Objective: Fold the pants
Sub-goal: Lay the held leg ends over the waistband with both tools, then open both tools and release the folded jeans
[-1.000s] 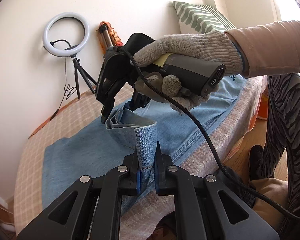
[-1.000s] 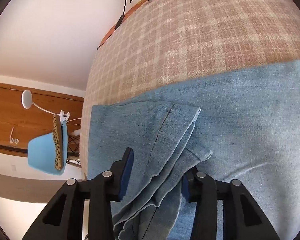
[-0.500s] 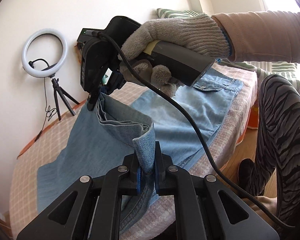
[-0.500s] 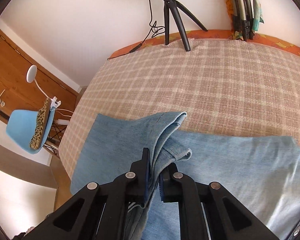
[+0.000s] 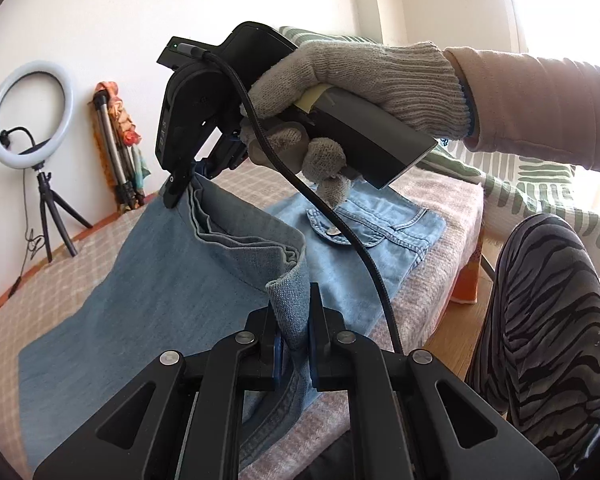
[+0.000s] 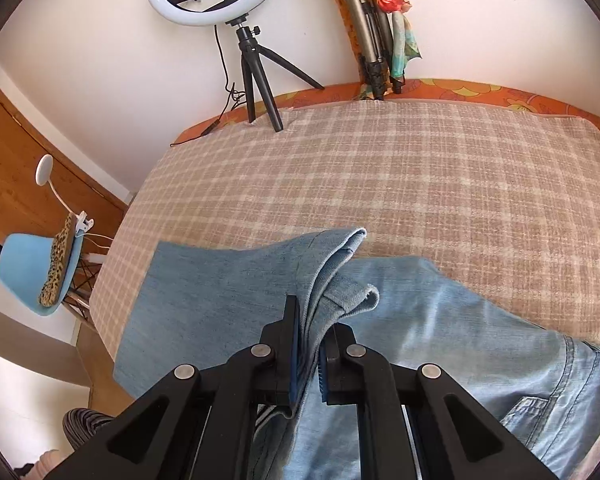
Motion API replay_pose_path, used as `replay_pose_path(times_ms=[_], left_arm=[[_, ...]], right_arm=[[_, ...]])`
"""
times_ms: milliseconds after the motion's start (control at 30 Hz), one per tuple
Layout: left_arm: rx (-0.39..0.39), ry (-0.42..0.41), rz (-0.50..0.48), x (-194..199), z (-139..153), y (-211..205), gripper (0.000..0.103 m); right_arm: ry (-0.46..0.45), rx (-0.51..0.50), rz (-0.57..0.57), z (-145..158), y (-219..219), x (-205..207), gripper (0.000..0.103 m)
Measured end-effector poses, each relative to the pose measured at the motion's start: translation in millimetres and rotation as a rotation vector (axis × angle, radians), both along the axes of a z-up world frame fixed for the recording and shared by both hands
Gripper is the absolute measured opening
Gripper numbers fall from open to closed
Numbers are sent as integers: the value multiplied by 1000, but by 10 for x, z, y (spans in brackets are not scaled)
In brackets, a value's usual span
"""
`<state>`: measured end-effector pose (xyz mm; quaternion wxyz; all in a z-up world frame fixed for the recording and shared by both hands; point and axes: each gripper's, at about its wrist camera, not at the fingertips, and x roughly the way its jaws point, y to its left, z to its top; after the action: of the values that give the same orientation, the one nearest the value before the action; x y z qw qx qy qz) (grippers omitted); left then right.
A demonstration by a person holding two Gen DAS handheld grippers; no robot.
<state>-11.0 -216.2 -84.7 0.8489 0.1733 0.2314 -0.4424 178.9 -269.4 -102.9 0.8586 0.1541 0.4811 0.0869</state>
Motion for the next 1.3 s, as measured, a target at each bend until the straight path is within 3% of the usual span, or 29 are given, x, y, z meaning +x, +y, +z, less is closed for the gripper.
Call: replay_pose_path(times_ms=[567, 933, 1000, 1067, 1167, 1300], left_arm=[[6, 6, -201, -225, -20, -1123, 8], [95, 9, -280, -331, -273, -1569, 8], [120, 19, -300, -342, -340, -1617, 9], [130, 27, -318, -385, -391, -1653, 18], [118, 33, -349, -465, -401, -1666, 20], [109, 74, -346, -480, -367, -1592, 20]], right_arm=[[15, -3, -174, -104, -1469, -615, 5], [44, -3, -213, -338, -1911, -781, 5], [63, -40, -198, -400, -1934, -775, 10], [61, -84, -221, -397, -1993, -812, 30], [18, -98, -266, -284, -2081, -925, 31], [-23, -132, -239, -174, -1988, -1031, 33]])
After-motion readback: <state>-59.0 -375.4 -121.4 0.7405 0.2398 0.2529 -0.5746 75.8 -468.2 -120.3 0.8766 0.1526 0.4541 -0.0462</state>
